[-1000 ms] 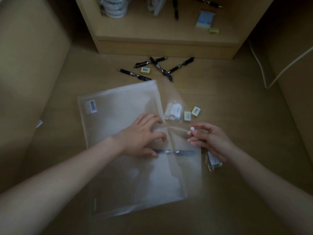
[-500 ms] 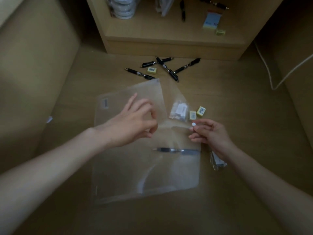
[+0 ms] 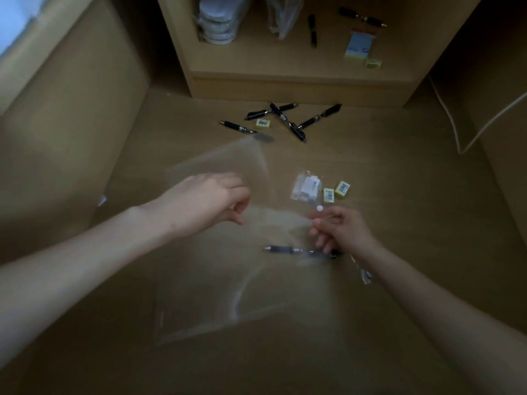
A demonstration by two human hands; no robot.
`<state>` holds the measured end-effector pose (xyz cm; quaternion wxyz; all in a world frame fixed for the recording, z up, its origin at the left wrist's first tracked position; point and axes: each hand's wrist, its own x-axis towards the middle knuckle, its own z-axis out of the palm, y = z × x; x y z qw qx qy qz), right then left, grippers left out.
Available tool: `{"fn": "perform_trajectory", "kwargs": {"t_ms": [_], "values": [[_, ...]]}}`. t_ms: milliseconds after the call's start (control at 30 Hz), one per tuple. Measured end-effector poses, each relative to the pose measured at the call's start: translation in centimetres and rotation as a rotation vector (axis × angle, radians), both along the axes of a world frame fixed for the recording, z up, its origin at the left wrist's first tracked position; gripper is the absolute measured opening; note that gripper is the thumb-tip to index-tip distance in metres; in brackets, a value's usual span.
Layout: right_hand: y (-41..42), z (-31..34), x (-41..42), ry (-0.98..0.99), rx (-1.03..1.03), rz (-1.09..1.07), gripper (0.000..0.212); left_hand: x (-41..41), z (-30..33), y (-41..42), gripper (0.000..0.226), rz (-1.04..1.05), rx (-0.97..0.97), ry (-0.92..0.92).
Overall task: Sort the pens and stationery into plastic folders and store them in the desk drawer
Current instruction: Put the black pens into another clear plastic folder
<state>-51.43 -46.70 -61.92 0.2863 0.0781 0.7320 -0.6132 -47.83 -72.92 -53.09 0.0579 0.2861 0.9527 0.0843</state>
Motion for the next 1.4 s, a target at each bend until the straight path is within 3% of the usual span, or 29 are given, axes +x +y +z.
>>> {"fn": "perform_trajectory", "kwargs": {"t_ms": [100, 233, 400, 567, 667, 833, 967, 1100, 1200, 1267, 1400], "values": [[1.3, -1.1, -0.1, -0.041, 0.068, -0.103, 0.006, -0.4, 1.5, 0.0, 0.028, -0.078, -0.002, 0.122], [2.1, -1.5, 0.0, -0.006, 0.084, -0.112, 0.006, -0.4, 2.0, 0.0, 0.010, -0.084, -0.063, 0.175], [2.0, -1.3, 0.5, 0.082, 0.106, -0.039, 0.011, 0.9, 0.5, 0.2, 0.004, 0.262, -0.002, -0.040], [2.2, -1.6, 0.7, 0.147, 0.149, -0.006, 0.010, 2.1, -0.9, -0.2, 0.011, 0.337, -0.110, -0.100], [2.5, -2.0, 1.1, 0.236, 0.290, 0.151, 0.015, 2.4, -1.3, 0.0, 0.011, 0.333, -0.175, -0.071], [2.1, -2.8, 2.1, 0.480, 0.617, 0.508, 0.025, 2.6, -2.4, -0.3, 0.015, 0.294, -0.120, 0.005], [2.7, -2.0, 1.4, 0.484, 0.749, 0.487, 0.014, 2.7, -2.6, -0.1, 0.012, 0.348, -0.080, 0.026], [4.3, -0.4, 0.1, 0.320, 0.657, 0.212, 0.013, 2.7, -2.9, -0.7, 0.020, 0.343, -0.102, 0.089], [4.2, 1.2, -0.7, 0.299, 0.469, 0.018, 0.016, 2.5, -3.0, -0.6, 0.015, 0.356, -0.071, 0.107], [3.1, 2.1, -0.9, 0.306, 0.333, 0.053, 0.017, 2.1, -3.1, -0.5, 0.011, 0.359, -0.052, 0.121], [-1.2, 3.1, -0.6, 0.212, 0.151, 0.366, 0.019, 1.1, -3.2, -0.3, 0.013, 0.329, -0.085, 0.152]]}}
